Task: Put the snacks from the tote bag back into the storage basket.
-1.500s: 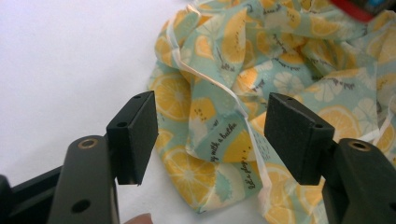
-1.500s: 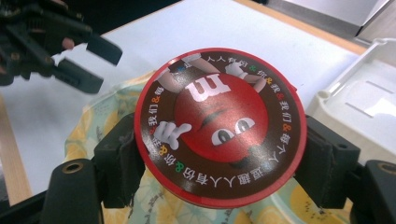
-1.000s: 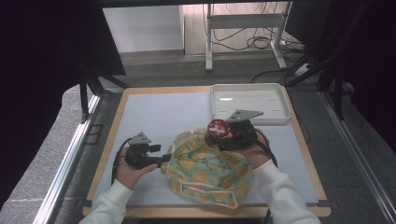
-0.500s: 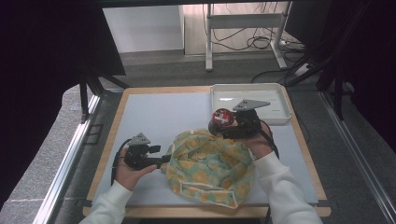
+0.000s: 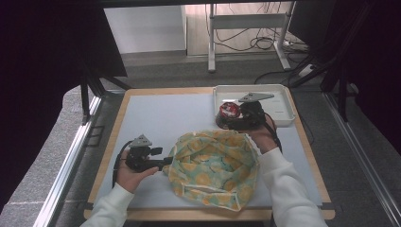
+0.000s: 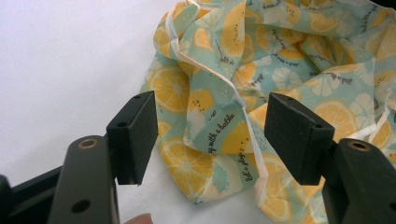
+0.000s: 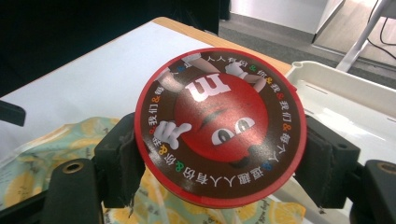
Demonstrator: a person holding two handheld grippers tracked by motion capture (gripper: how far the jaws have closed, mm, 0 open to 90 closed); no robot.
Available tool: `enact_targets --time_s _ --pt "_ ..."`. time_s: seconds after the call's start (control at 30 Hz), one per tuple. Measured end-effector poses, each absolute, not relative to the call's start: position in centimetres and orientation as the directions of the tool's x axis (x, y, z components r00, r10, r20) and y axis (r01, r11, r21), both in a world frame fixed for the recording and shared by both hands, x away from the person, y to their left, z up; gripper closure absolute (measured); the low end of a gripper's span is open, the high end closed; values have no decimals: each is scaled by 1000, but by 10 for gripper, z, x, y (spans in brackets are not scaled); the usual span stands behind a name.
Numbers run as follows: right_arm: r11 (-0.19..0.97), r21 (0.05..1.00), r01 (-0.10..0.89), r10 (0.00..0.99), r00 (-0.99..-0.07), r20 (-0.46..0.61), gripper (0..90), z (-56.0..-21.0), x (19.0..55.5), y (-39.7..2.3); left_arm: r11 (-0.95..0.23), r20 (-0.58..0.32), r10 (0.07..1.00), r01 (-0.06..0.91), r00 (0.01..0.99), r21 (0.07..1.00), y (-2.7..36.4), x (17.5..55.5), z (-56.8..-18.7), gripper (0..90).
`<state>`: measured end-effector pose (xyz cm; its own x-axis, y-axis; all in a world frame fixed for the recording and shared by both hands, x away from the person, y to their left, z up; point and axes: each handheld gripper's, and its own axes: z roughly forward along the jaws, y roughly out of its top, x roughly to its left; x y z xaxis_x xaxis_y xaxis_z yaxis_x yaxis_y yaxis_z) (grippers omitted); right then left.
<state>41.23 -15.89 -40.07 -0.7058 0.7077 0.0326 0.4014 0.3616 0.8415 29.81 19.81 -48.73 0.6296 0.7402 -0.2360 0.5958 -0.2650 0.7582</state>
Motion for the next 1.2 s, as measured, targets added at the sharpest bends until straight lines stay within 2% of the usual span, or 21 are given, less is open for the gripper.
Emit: enact_targets --time_s 0.7,1.2 --pt "338 828 447 762 -646 38 255 -410 445 -176 -262 -232 748 598 621 757 201 299 -487 347" --pt "351 802 483 790 -613 24 255 -423 472 -165 -259 -237 745 597 623 759 201 298 -486 346"
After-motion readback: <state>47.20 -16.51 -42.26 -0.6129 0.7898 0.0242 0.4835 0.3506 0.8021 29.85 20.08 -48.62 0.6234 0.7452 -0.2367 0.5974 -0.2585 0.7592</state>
